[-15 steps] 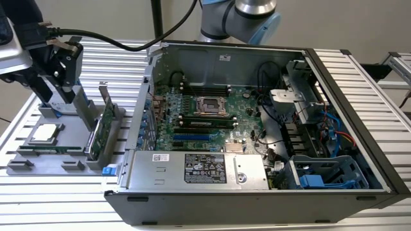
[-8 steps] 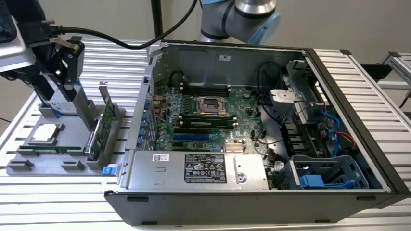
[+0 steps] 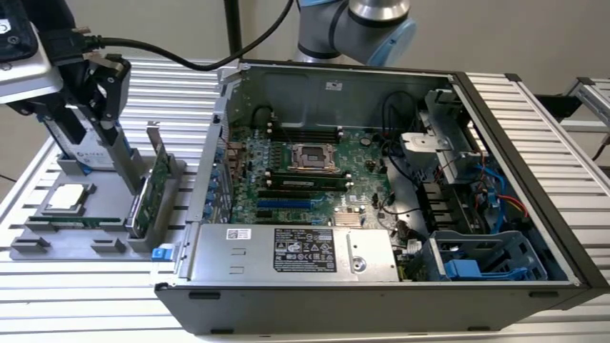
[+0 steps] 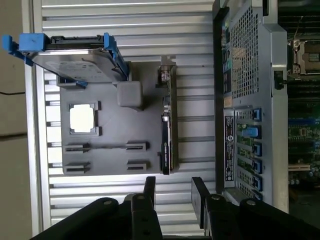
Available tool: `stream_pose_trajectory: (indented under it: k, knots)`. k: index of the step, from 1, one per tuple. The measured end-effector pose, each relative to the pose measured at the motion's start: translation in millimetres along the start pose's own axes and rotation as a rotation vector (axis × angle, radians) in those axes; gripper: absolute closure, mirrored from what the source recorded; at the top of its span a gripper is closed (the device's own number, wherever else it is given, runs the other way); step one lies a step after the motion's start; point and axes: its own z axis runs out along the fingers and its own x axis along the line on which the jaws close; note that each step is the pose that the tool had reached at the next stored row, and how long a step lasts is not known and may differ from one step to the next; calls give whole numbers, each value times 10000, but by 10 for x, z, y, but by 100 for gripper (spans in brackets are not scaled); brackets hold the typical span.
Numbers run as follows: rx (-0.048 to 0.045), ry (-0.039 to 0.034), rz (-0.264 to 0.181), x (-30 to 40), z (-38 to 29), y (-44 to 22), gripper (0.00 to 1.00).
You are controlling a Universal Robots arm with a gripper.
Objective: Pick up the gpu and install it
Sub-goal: 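Pick up the gpu and move the gpu toward the slot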
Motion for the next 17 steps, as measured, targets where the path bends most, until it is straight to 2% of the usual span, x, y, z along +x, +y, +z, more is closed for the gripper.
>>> stream_pose_trajectory:
  k: [8, 17]
  knots:
    - [0, 0, 0, 5, 50, 72, 0]
    - [-1, -1, 0, 8, 106, 122, 0]
